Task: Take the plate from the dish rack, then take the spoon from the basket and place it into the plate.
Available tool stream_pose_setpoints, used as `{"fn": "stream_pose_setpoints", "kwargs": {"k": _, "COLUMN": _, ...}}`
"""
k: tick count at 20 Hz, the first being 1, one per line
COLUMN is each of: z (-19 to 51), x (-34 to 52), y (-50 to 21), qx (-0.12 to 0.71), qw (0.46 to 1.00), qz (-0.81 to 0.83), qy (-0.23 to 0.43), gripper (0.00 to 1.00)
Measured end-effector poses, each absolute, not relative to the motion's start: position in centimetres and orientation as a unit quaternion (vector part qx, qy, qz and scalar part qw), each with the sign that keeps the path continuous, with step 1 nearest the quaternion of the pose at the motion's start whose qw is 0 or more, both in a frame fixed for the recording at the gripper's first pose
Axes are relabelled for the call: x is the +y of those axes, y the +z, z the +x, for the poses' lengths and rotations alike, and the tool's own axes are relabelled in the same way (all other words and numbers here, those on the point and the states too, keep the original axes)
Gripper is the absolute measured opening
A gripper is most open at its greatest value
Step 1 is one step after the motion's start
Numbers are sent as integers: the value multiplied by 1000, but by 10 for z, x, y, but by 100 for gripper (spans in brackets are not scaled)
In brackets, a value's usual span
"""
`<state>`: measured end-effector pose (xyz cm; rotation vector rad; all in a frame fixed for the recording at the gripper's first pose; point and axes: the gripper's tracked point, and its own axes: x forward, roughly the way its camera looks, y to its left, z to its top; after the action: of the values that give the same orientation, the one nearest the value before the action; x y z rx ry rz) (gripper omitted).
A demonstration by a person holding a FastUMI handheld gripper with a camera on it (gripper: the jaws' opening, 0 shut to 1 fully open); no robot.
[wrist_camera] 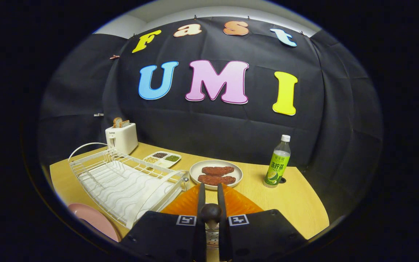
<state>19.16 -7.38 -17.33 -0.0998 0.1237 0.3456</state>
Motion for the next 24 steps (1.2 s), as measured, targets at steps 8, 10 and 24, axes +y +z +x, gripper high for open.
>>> {"fn": "stream_pose_setpoints", "kwargs": {"k": 8, "z": 181, "x": -57, "y": -111, "qx": 45, "qw": 977, "qz": -75, "qy": 193, "gripper": 17}}
{"fn": "stream_pose_setpoints", "kwargs": {"k": 10, "z": 172, "x": -49, "y": -93, "qx": 42, "qw": 977, "qz": -81, "qy": 193, "gripper": 17}}
{"fn": "stream_pose_setpoints", "kwargs": {"k": 24, "z": 52, "x": 79, "y": -92, "qx": 102, "qw": 958, "qz": -58, "qy": 262, "gripper": 17}}
